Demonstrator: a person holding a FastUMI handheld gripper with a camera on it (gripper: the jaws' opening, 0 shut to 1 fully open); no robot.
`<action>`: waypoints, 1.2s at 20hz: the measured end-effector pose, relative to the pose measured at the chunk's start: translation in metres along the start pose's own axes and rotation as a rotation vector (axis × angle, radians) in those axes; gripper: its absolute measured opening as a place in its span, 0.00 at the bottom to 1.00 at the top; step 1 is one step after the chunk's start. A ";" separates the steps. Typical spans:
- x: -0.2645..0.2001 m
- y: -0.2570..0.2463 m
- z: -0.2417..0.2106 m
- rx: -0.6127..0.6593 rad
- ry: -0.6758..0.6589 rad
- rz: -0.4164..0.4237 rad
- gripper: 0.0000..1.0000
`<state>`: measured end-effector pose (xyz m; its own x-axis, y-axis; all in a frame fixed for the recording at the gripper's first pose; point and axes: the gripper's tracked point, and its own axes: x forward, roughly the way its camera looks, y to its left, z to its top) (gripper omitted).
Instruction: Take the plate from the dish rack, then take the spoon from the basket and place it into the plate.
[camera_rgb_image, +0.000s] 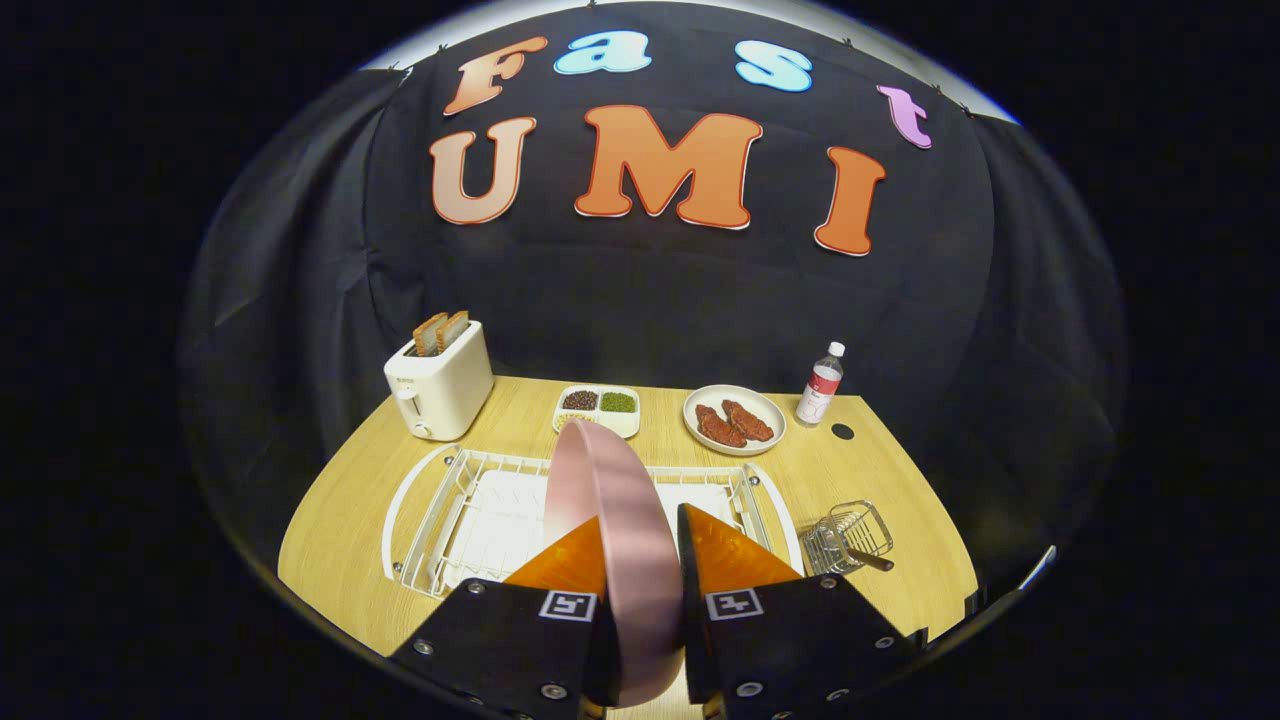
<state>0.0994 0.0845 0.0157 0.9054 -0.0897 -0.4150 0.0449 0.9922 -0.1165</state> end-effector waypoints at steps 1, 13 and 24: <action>-0.010 0.000 -0.009 0.015 0.009 0.025 0.26; -0.074 -0.010 -0.149 0.331 0.087 0.251 0.25; -0.027 0.011 -0.239 0.765 0.207 0.379 0.26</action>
<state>-0.0257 0.0771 -0.1903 0.8255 0.3173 -0.4668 0.0943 0.7379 0.6683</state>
